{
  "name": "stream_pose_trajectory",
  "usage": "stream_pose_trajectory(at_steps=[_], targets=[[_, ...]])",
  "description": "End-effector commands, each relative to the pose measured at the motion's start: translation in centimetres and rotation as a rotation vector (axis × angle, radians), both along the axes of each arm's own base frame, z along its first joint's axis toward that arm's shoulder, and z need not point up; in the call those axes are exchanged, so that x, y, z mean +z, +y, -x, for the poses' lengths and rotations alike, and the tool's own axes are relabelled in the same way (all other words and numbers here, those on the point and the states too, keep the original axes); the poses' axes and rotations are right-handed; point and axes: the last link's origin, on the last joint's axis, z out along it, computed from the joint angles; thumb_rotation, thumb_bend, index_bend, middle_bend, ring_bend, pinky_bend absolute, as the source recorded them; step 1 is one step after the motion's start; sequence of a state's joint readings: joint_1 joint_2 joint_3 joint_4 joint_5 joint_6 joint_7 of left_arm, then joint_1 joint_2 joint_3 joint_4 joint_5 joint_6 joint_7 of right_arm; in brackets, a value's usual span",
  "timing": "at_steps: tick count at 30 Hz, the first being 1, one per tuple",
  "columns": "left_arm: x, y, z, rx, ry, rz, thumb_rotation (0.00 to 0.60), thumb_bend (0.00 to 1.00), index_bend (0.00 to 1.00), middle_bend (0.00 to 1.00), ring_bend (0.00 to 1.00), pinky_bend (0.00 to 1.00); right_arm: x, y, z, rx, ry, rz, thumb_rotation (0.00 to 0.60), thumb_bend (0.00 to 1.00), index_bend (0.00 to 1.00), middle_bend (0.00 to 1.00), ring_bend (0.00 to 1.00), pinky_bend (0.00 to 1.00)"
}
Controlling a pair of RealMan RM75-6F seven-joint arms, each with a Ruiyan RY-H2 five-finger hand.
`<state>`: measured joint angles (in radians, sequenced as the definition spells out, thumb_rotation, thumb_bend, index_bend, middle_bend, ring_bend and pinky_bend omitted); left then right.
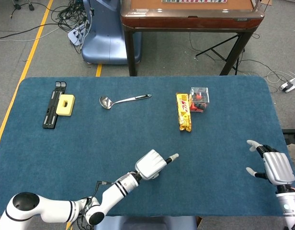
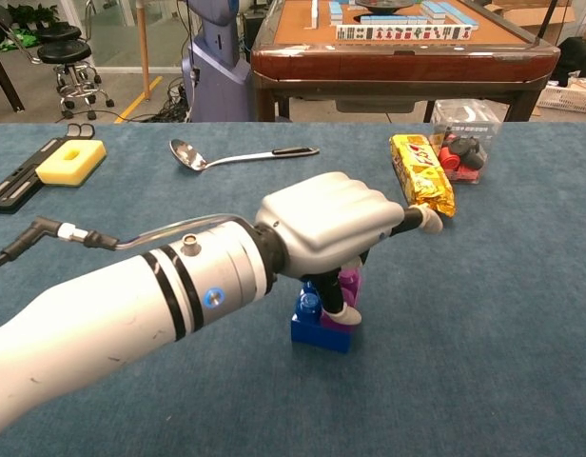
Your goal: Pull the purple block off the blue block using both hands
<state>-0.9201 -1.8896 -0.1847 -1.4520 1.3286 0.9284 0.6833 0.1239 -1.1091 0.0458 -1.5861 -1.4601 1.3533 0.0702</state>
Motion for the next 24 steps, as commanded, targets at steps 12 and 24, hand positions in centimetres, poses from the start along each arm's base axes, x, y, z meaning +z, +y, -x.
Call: stream_pose_trajectory(at_steps=[12, 24], targets=[[0.0, -1.4, 0.6, -0.031, 0.044, 0.016, 0.6, 0.0, 0.16, 1.0, 0.97, 1.0, -0.1, -0.1, 0.1, 0.001, -0.007, -0.001, 0.6, 0.0, 0.24, 0.37, 0.32, 0.46], [-1.2, -0.5, 0.0, 0.003, 0.037, -0.009, 0.6, 0.0, 0.15, 1.0, 0.98, 1.0, 0.0, 0.2, 0.6, -0.014, -0.014, 0.003, 0.6, 0.0, 0.24, 0.37, 0.32, 0.46]])
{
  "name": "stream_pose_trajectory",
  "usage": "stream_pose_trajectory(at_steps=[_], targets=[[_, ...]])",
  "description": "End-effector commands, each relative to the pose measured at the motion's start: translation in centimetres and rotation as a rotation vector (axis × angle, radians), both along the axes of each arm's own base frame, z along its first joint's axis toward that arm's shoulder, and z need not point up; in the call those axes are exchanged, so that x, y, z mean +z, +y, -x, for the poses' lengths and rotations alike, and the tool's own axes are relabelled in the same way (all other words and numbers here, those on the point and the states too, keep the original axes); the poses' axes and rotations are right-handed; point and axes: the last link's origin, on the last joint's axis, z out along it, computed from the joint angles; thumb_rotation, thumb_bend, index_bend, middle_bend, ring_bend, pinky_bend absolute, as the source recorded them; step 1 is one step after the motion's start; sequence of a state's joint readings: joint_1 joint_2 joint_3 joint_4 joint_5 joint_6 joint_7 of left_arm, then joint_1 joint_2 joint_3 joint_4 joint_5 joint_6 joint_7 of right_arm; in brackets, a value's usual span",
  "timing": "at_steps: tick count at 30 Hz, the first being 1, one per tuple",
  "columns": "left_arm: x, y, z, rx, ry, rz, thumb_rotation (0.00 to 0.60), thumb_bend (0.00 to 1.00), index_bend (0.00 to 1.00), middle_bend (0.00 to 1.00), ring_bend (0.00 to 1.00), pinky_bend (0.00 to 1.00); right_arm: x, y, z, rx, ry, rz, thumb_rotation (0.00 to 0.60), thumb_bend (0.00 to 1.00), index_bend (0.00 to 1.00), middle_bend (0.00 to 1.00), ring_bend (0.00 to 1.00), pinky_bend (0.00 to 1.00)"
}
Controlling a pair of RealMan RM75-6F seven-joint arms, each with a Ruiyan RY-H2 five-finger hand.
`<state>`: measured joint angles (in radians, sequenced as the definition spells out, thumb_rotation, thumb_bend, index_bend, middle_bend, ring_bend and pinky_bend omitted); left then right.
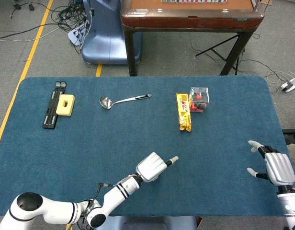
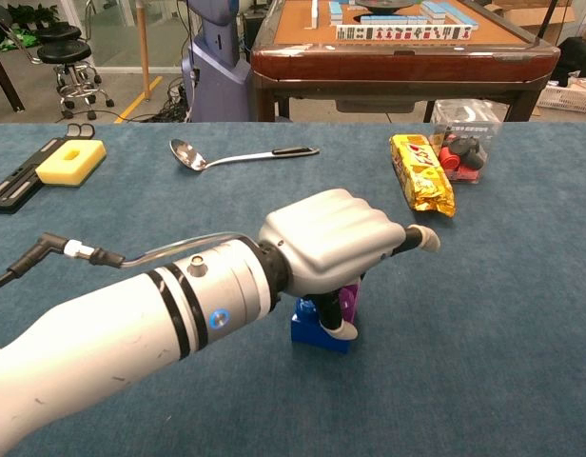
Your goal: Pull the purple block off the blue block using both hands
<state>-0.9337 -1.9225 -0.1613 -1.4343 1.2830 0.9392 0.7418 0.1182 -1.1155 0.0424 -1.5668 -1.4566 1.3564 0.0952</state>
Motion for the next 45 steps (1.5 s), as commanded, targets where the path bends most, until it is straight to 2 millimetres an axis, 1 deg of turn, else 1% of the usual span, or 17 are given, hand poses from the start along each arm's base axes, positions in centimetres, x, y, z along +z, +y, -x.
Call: stream_pose_trajectory(at_steps=[1, 6, 13, 18, 23, 27, 33, 45], targets=[[-0.1, 0.2, -0.1, 0.004, -0.005, -0.006, 0.6, 0.0, 0.15, 1.0, 0.97, 1.0, -0.1, 0.0, 0.1, -0.002, -0.003, -0.002, 0.6, 0.0, 0.24, 0.37, 0.32, 0.46], [-0.4, 0.6, -0.5, 0.013, -0.009, -0.017, 0.6, 0.0, 0.15, 1.0, 0.97, 1.0, -0.3, 0.0, 0.2, -0.001, -0.006, -0.005, 0.6, 0.0, 0.24, 0.37, 0.32, 0.46], [-0.8, 1.3, -1.6, 0.024, -0.03, -0.038, 0.6, 0.0, 0.15, 1.0, 0.98, 1.0, -0.3, -0.1, 0.2, -0.001, -0.009, -0.005, 0.6, 0.0, 0.24, 0.37, 0.32, 0.46], [-0.8, 1.4, -1.5, 0.034, -0.027, -0.047, 0.6, 0.0, 0.15, 1.0, 0.98, 1.0, -0.3, -0.1, 0.1, 0.002, -0.011, -0.002, 0.6, 0.0, 0.24, 0.37, 0.32, 0.46], [0.2, 0.7, -0.6, 0.089, -0.037, -0.014, 0.6, 0.0, 0.15, 1.0, 0.97, 1.0, -0.2, -0.1, 0.1, 0.003, -0.013, 0.001, 0.6, 0.0, 0.24, 0.37, 0.32, 0.46], [1.6, 0.2, 0.3, 0.16, -0.05, 0.014, 0.6, 0.0, 0.15, 1.0, 0.97, 1.0, -0.2, -0.2, 0.0, 0.008, -0.013, 0.001, 0.6, 0.0, 0.24, 0.37, 0.32, 0.46], [3.0, 0.0, 1.5, 0.253, -0.05, 0.046, 0.6, 0.0, 0.15, 1.0, 0.97, 1.0, -0.1, -0.5, -0.5, 0.024, -0.014, 0.006, 0.6, 0.0, 0.24, 0.37, 0.32, 0.46], [4.5, 0.1, 4.0, 0.39, -0.043, 0.058, 0.6, 0.0, 0.14, 1.0, 0.97, 1.0, 0.3, -1.4, -1.8, 0.06, -0.007, 0.01, 0.6, 0.0, 0.24, 0.37, 0.32, 0.46]])
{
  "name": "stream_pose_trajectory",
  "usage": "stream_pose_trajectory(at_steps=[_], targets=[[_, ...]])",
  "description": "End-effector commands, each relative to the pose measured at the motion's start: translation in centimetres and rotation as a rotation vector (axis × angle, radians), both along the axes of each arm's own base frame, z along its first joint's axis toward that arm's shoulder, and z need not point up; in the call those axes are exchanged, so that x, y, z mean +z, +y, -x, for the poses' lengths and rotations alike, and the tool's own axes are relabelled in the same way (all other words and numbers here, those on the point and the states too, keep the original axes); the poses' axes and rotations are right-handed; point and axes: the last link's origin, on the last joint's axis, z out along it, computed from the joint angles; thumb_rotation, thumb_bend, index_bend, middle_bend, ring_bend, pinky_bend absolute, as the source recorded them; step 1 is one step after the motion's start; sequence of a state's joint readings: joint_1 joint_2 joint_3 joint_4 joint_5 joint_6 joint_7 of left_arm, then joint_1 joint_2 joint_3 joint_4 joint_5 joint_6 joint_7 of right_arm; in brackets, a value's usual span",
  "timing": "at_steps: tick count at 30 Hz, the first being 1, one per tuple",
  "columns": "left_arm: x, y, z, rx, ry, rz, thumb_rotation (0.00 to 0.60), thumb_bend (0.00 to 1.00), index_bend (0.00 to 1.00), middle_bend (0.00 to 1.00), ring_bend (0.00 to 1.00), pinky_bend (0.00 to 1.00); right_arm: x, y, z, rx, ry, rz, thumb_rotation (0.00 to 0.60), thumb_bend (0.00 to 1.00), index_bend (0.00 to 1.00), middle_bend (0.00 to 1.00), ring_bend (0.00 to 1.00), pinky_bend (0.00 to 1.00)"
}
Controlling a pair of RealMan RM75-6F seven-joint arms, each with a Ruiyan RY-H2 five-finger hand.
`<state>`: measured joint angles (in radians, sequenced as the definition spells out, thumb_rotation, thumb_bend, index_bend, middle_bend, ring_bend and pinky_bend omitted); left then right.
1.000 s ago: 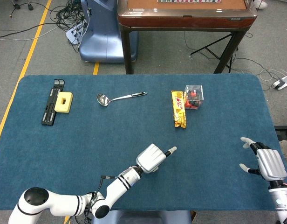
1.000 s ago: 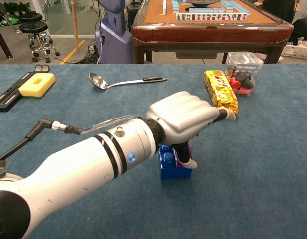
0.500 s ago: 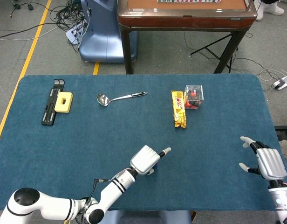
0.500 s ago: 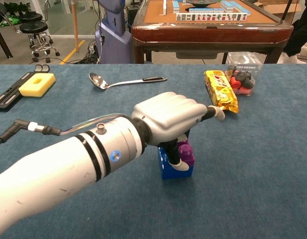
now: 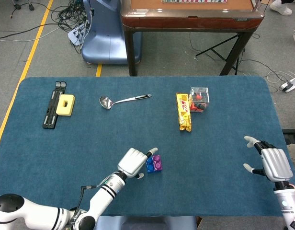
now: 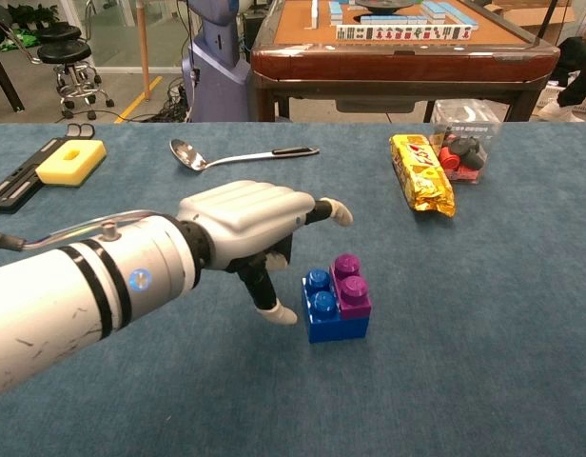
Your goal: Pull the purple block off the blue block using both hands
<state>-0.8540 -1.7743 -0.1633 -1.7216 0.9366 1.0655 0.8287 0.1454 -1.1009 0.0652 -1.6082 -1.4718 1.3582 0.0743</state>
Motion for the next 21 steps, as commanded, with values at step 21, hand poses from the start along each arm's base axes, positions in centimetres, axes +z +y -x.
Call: stream_pose_trajectory(at_steps=[21], targets=[[-2.3, 0.4, -1.1, 0.18, -0.05, 0.152, 0.6, 0.0, 0.19, 1.0, 0.98, 1.0, -0.2, -0.1, -0.2, 0.001, -0.001, -0.009, 0.6, 0.0, 0.24, 0.37, 0.32, 0.46]])
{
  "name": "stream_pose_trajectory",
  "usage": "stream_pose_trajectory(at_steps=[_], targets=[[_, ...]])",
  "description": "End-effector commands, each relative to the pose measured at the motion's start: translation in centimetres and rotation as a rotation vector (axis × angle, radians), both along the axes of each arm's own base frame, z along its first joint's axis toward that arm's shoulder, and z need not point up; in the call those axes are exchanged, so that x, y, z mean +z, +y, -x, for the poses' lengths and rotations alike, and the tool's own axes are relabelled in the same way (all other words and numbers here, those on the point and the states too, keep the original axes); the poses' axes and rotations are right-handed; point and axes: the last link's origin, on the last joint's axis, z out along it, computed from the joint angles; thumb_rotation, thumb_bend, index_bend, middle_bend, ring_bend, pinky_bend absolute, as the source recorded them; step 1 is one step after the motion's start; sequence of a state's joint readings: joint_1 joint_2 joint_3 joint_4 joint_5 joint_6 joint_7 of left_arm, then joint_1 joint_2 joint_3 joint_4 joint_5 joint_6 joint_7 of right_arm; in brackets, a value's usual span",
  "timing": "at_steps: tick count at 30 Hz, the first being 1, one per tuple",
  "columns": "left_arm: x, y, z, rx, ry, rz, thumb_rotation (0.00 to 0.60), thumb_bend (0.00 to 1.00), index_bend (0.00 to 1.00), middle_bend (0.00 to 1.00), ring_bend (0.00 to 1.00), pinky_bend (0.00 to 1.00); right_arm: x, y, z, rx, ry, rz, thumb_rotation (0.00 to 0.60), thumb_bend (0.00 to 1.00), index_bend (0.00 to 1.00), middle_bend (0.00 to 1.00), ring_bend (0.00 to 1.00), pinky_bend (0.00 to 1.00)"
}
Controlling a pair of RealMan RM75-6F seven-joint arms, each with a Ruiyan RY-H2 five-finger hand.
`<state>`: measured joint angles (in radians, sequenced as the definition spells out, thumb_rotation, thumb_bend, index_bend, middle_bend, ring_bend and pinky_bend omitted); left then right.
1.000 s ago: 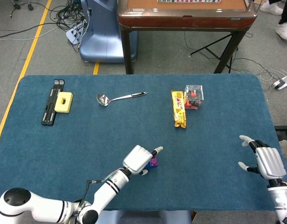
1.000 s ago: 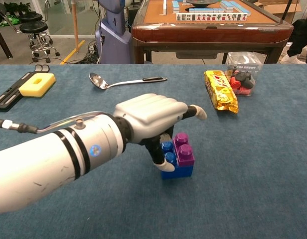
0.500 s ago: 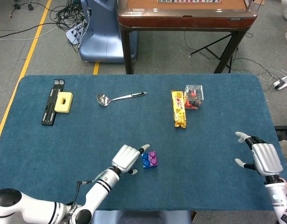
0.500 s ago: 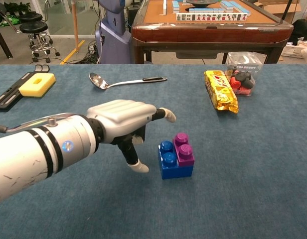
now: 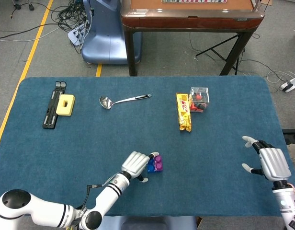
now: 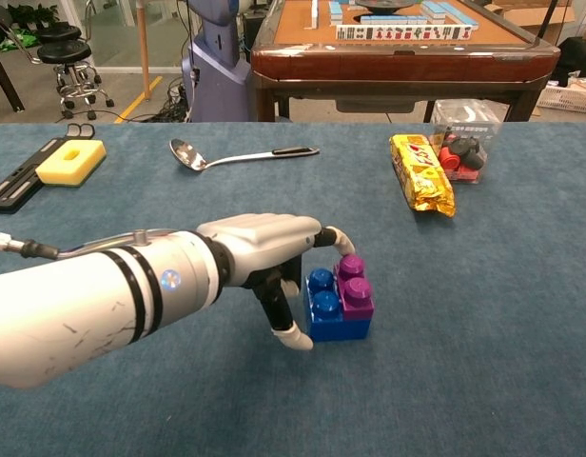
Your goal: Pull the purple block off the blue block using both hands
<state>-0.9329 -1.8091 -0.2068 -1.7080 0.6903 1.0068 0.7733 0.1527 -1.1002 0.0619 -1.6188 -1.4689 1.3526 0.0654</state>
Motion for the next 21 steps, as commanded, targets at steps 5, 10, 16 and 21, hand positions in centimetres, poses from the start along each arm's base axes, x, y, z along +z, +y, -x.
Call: stream_pose_trajectory(at_steps=[5, 10, 16, 21], targets=[[-0.81, 0.58, -0.5, 0.039, 0.012, -0.02, 0.6, 0.0, 0.2, 1.0, 0.98, 1.0, -0.08, 0.07, 0.24, -0.005, -0.004, -0.001, 0.6, 0.0, 0.24, 0.37, 0.32, 0.46], [-1.03, 0.93, -0.3, 0.069, 0.029, -0.042, 0.6, 0.0, 0.21, 1.0, 0.98, 1.0, -0.22, 0.11, 0.42, -0.009, -0.007, -0.004, 0.6, 0.0, 0.24, 0.37, 0.32, 0.46], [-1.18, 1.05, -0.13, 0.127, 0.023, -0.025, 0.599, 0.0, 0.25, 1.0, 0.98, 1.0, -0.47, 0.11, 0.56, -0.012, -0.011, -0.009, 0.6, 0.0, 0.24, 0.37, 0.32, 0.46], [-1.26, 1.1, -0.3, 0.177, -0.005, -0.004, 0.38, 0.0, 0.31, 1.0, 0.99, 1.0, -0.53, 0.09, 0.55, -0.011, -0.011, -0.01, 0.6, 0.0, 0.24, 0.37, 0.32, 0.46]])
